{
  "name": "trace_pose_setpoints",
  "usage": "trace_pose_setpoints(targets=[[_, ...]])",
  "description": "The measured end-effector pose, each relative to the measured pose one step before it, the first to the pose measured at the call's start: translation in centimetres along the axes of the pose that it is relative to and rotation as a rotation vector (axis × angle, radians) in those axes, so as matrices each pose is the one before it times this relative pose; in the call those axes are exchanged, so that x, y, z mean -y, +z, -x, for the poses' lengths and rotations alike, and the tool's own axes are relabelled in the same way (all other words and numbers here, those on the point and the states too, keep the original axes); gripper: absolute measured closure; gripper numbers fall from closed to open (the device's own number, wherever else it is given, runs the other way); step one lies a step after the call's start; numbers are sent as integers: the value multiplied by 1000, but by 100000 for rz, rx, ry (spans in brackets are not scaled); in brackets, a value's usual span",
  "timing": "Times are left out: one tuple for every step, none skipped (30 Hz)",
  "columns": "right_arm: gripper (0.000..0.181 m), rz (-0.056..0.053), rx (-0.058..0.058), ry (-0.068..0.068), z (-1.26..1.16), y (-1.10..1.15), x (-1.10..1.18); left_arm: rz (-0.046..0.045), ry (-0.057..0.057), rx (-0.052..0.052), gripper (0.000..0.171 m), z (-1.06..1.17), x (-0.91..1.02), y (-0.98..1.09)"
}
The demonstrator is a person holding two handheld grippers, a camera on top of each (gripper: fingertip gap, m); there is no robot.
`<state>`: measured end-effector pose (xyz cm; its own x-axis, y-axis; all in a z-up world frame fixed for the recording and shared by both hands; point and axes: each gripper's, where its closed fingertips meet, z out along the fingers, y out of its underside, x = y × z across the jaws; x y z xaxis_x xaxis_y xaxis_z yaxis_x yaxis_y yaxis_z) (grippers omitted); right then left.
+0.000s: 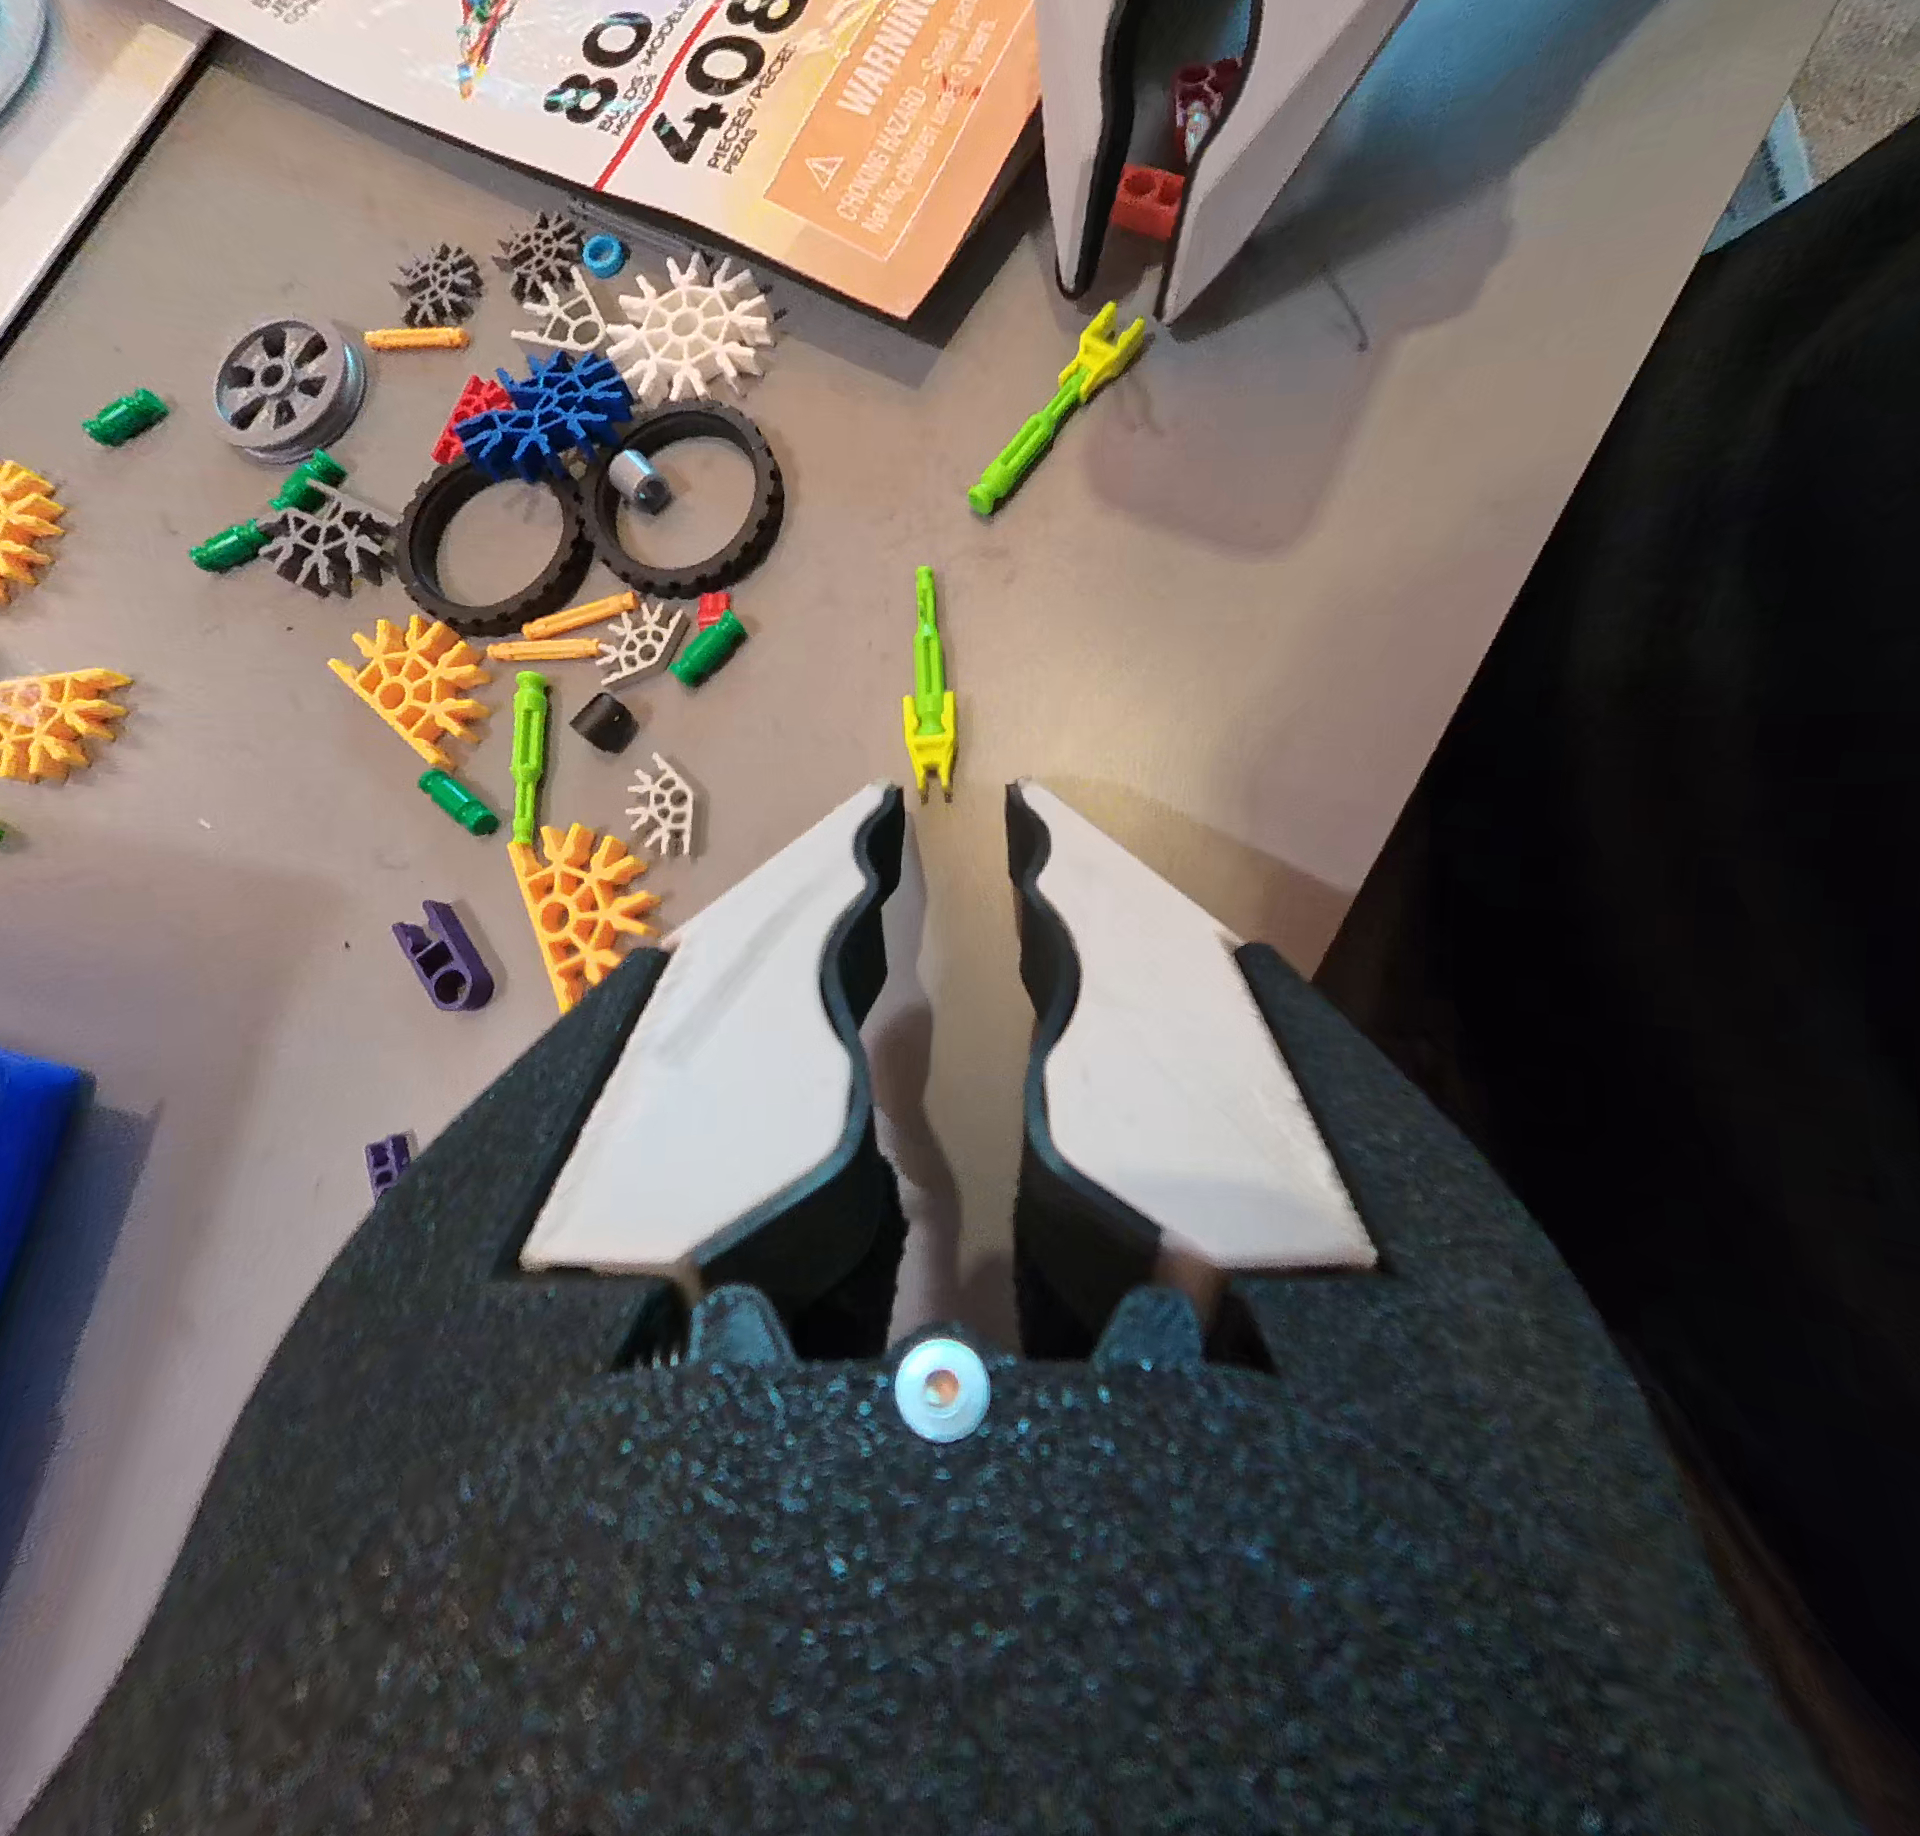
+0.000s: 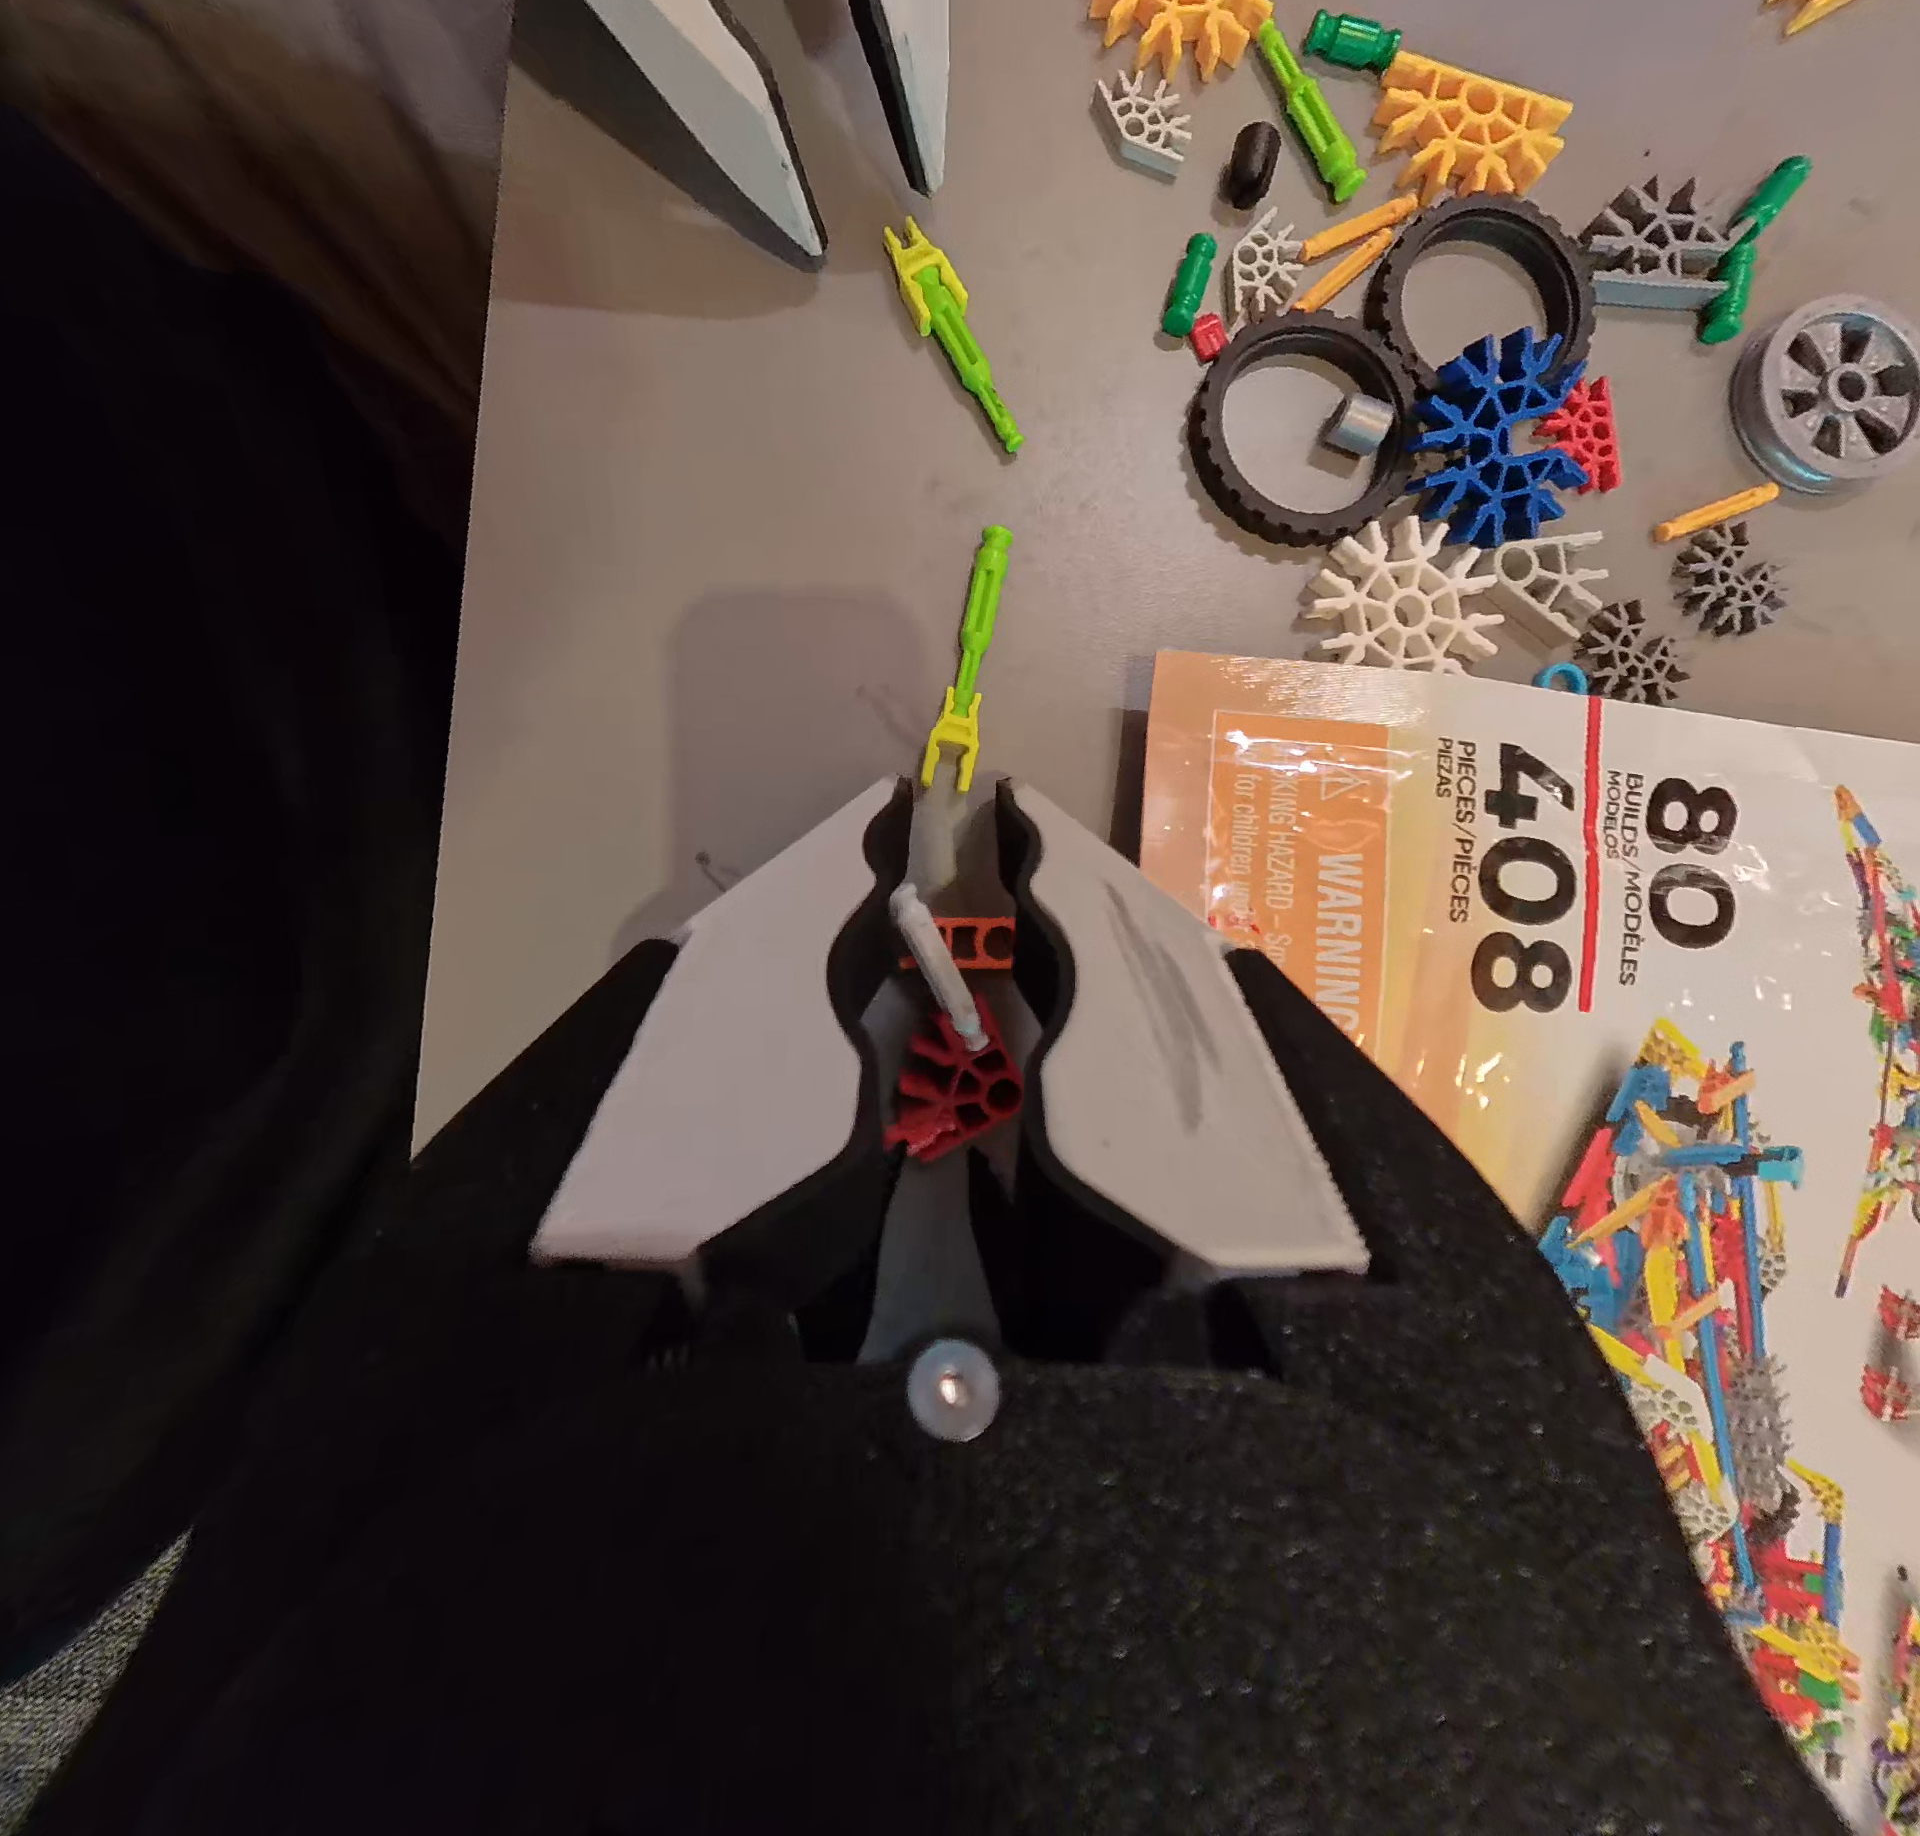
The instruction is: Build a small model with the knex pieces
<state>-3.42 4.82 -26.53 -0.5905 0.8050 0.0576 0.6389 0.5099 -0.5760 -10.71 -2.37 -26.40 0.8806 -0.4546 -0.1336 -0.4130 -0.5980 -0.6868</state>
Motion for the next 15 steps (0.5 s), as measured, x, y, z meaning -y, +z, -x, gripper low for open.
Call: trace_pose_setpoints(targets=[[166, 111, 77, -328, 49, 37, 37, 3, -149, 150, 154, 24, -45, 1], [166, 241, -38, 52, 3, 28, 30, 86, -200, -108, 154, -4, -62, 7], [166, 177, -77, -71, 17, 28, 37, 364, -145, 70, 153, 32, -86, 30], [166, -79, 423, -375, 127, 25, 67, 154, 28, 187, 153, 41, -41, 29], [166, -162, 238, -431, 112, 38, 89, -127, -32, -117, 153, -12, 16, 36], [166, -257, -263, -168, 33, 48, 105, -285, 17, -204, 153, -37, 53, 45], [167, -62, 35, -11, 61, 63, 80, -158, 165, 397, 153, 33, 40, 64], [166, 43, -113, -324, 55, 71, 57, 154, 162, 924, 153, 155, -2, 52], [167, 47, -748, -175, -60, 63, 59, 286, -3, 876, 153, 170, -28, 57], [167, 9, -984, 16, -135, 73, 69, -93, -90, 300, 153, 94, 19, 52], [167, 342, -585, -249, -71, 91, -2, -251, -76, -131, 153, 23, 46, 52], [168, 415, -672, -560, -64, 108, 9, -218, -2, -165, 154, 0, 53, 70], [169, 286, -927, -333, -121, 101, 36, -110, 65, -143, 154, 2, 55, 50], [172, 167, 518, -489, 126, 101, 32, -6, 140, 47, 154, 21, 39, 38], [172, -302, 730, -726, 163, 68, 95, -8, 134, 110, 154, 32, 22, 37]])
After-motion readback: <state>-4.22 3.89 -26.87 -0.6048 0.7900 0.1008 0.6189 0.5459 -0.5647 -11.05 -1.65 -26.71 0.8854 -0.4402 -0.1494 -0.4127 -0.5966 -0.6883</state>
